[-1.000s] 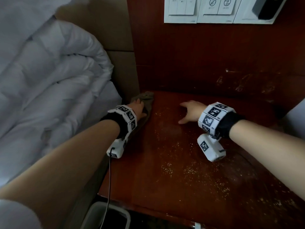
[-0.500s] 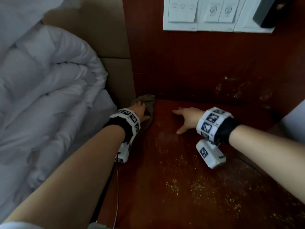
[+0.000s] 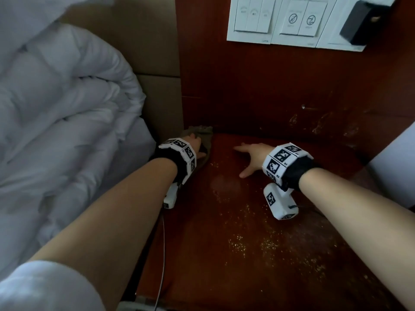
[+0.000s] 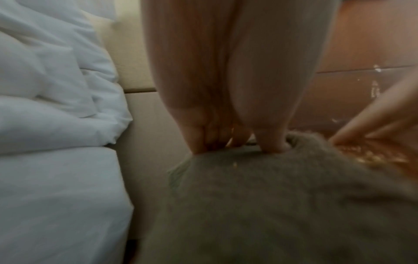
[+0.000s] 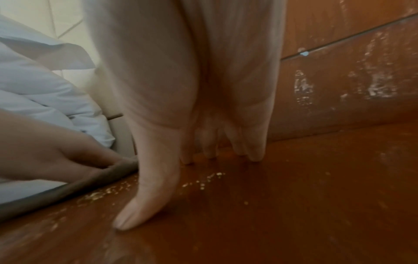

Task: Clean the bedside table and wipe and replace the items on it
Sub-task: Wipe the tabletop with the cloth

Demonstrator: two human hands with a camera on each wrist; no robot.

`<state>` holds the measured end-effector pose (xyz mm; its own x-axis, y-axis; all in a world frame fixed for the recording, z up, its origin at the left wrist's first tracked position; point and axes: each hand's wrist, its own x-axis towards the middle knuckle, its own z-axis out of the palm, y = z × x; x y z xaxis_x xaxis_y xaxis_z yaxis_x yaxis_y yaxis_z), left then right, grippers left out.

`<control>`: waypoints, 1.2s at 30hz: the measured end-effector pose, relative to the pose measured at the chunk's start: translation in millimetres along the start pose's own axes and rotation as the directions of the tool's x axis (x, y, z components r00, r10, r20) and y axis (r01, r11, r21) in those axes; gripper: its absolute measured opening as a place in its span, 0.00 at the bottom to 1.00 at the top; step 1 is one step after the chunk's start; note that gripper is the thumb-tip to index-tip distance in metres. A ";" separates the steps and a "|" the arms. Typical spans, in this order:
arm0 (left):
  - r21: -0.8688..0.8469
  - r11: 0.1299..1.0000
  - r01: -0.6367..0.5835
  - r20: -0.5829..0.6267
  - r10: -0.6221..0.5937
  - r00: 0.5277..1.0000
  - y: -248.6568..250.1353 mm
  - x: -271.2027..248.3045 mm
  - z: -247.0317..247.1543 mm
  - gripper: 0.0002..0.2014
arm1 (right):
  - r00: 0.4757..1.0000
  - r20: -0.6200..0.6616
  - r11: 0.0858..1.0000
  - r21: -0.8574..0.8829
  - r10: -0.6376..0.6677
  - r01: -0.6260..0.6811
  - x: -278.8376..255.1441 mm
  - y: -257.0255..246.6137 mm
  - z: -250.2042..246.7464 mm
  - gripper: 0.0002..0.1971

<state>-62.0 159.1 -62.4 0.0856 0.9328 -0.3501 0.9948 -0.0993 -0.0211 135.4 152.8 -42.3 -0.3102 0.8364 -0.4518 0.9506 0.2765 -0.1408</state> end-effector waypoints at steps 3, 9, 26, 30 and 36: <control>0.036 0.997 -0.075 -0.003 0.075 0.997 7.3 -15.7 5.8 0.29 | 1.000 -0.012 1.000 0.018 0.006 -0.006 -8.7 -1.1 3.4 0.47; 0.027 0.985 -0.171 0.055 0.170 0.984 34.3 -47.4 17.3 0.32 | 0.998 -0.015 0.998 0.013 0.062 -0.062 -42.9 -1.0 7.2 0.41; -0.262 0.964 0.036 0.047 -0.024 0.999 -33.9 -90.3 3.6 0.40 | 0.983 0.059 0.968 -0.174 -0.175 0.183 -35.3 -69.2 23.2 0.33; -0.289 0.956 0.045 0.058 -0.029 0.998 -40.0 -89.0 4.7 0.41 | 0.988 0.070 0.957 -0.250 -0.135 0.149 -22.2 -63.7 22.3 0.35; -0.341 0.940 -0.007 -0.010 0.004 1.000 -29.6 -82.1 -1.0 0.42 | 0.999 -0.043 0.976 -0.216 0.028 -0.037 -17.5 -16.8 9.7 0.35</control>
<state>-98.4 85.8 -32.1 0.0899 0.9358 -0.3410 0.9531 0.0186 0.3022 124.9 128.9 -40.6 -0.2834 0.8633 -0.4177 0.9373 0.3415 0.0698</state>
